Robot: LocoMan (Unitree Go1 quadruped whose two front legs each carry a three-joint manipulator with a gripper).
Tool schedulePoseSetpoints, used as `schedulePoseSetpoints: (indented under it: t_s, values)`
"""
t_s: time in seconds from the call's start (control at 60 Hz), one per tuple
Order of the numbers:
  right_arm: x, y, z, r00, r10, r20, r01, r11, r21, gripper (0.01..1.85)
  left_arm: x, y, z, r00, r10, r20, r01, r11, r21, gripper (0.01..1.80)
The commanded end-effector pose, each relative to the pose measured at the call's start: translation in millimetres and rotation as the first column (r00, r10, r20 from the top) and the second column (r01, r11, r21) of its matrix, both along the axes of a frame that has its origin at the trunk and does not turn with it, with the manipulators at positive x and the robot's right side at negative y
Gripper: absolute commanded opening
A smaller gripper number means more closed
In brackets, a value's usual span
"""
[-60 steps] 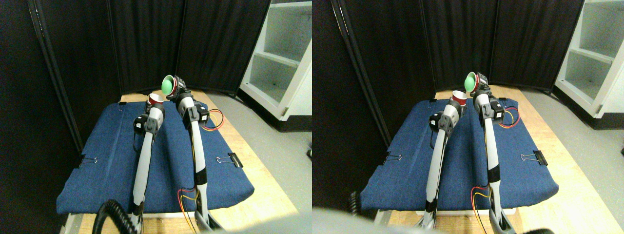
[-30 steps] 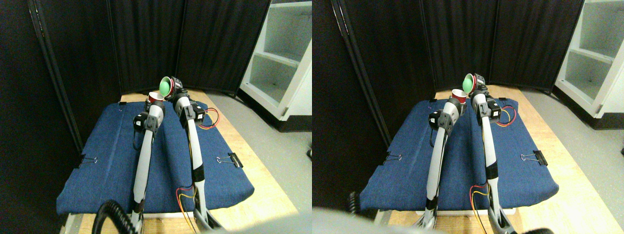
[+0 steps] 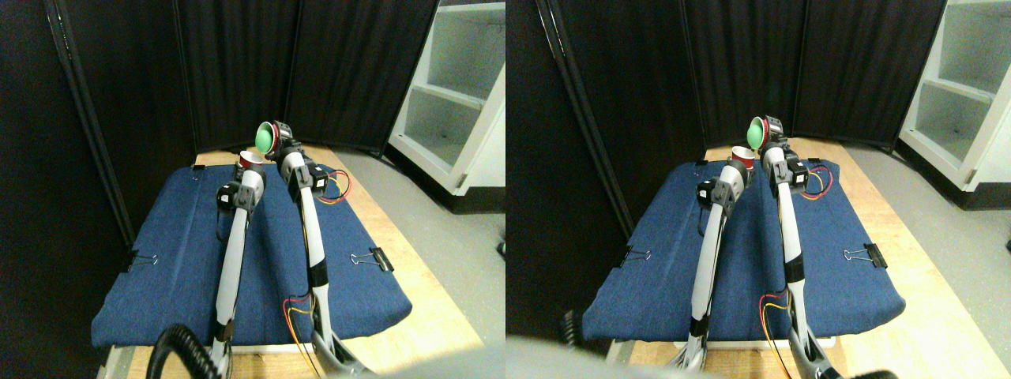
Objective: Pour (bimanual)
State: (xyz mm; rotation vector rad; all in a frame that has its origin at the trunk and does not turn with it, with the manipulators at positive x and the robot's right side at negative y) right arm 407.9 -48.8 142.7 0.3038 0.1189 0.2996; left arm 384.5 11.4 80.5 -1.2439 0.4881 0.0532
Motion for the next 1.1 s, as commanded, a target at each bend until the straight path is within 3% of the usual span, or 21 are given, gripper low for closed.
schedulePoseSetpoints:
  t_s: [0.017, 0.267, 0.417, 0.717, 0.9, 0.933, 1.0, 1.1]
  values:
    - [-0.9, 3.2, 11.5, 0.998, 0.009, 0.055, -0.008, 1.0, -0.02, 0.33, 5.3, -3.1, 5.7, 0.999, -0.005, 0.042, 0.006, 0.999, -0.035, 0.33]
    - [-0.9, 4.3, 9.4, 0.996, 0.046, 0.078, -0.041, 0.997, -0.066, 0.33, 6.4, -4.5, 6.5, 0.999, 0.003, 0.04, -0.002, 0.999, -0.034, 0.33]
    - [-2.0, 6.3, 5.6, 0.98, 0.133, 0.148, -0.109, 0.98, -0.165, 0.33, 5.8, -5.0, 7.9, 0.999, -0.001, 0.048, 0.002, 1.0, -0.027, 0.33]
    - [0.9, 9.9, -1.7, 0.976, 0.159, 0.151, -0.118, 0.962, -0.247, 0.33, 5.1, -1.6, 8.7, 0.999, -0.005, 0.037, 0.006, 0.999, -0.038, 0.33]
    - [2.4, 7.2, 0.7, 0.983, 0.107, 0.148, -0.068, 0.967, -0.246, 0.33, 3.8, -3.9, 8.1, 0.999, 0.007, 0.035, -0.005, 0.999, -0.044, 0.33]
    - [2.8, 6.1, 1.1, 0.989, 0.075, 0.129, -0.047, 0.977, -0.206, 0.33, 3.6, -4.4, 8.1, 0.999, 0.007, 0.036, -0.006, 0.999, -0.042, 0.33]
    - [5.5, 1.4, 2.1, 0.999, -0.025, 0.02, 0.026, 0.999, -0.04, 0.33, 3.5, -5.1, 8.4, 0.999, 0.01, 0.032, -0.008, 0.999, -0.05, 0.33]
    - [9.0, -7.7, -1.1, 0.99, -0.098, -0.106, 0.109, 0.988, 0.105, 0.33, 4.2, -3.8, 8.4, 0.999, -0.002, 0.037, 0.003, 1.0, -0.023, 0.33]
